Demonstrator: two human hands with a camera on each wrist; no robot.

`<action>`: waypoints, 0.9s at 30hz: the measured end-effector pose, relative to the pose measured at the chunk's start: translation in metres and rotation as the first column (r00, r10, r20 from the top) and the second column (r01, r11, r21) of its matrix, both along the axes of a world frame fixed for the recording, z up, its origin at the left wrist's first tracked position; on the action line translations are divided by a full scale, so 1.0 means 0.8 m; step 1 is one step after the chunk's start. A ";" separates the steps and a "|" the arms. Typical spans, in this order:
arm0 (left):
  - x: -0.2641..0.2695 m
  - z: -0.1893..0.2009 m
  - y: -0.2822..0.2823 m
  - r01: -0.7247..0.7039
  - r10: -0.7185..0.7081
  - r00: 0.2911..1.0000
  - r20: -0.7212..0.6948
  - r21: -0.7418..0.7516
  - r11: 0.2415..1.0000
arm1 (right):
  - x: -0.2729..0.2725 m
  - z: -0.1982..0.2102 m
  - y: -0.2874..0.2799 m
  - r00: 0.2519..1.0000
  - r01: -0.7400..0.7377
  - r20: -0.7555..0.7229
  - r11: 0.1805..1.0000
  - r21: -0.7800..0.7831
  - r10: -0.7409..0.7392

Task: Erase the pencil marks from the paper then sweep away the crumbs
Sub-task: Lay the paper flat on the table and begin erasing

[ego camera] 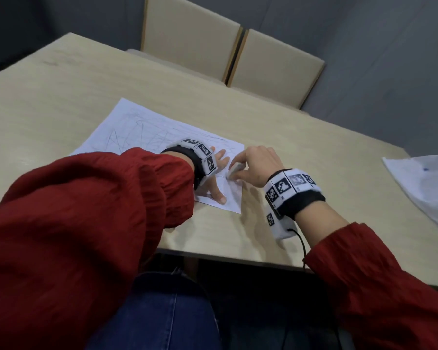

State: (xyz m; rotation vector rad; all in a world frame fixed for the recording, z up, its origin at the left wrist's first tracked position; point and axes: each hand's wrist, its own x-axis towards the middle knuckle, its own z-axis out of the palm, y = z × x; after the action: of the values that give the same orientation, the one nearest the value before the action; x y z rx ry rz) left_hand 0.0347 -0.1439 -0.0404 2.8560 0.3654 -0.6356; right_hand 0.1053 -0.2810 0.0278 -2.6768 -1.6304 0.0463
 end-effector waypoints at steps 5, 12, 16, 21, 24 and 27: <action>-0.002 -0.001 -0.003 -0.002 0.002 1.000 0.006 0.003 1.000 | -0.012 -0.008 -0.028 0.997 -0.064 0.037 0.994 -0.086 0.068; -0.005 -0.001 -0.005 -0.014 0.014 1.000 0.019 -0.038 0.999 | -0.001 0.003 -0.005 0.999 0.022 0.043 1.000 -0.021 -0.021; -0.004 -0.004 -0.007 -0.019 0.020 1.000 0.022 -0.044 0.999 | 0.002 -0.002 0.002 0.997 0.032 0.070 0.998 -0.051 -0.028; -0.006 0.000 -0.006 0.003 -0.002 1.000 0.023 -0.006 1.000 | -0.005 0.006 -0.037 0.994 -0.067 0.073 0.971 -0.230 0.086; -0.006 0.002 -0.006 0.004 -0.004 1.000 0.031 0.005 1.000 | 0.001 0.010 -0.017 0.997 -0.026 0.069 0.981 -0.192 0.040; -0.004 -0.001 -0.005 -0.019 0.019 1.000 0.020 -0.003 1.000 | 0.003 0.002 0.011 0.997 0.029 0.074 0.994 -0.104 -0.022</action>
State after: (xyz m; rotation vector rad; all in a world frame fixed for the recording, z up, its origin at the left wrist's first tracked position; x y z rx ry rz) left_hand 0.0317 -0.1481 -0.0410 2.8504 0.3880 -0.6024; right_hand 0.1080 -0.2722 0.0294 -2.8084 -1.6582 0.0363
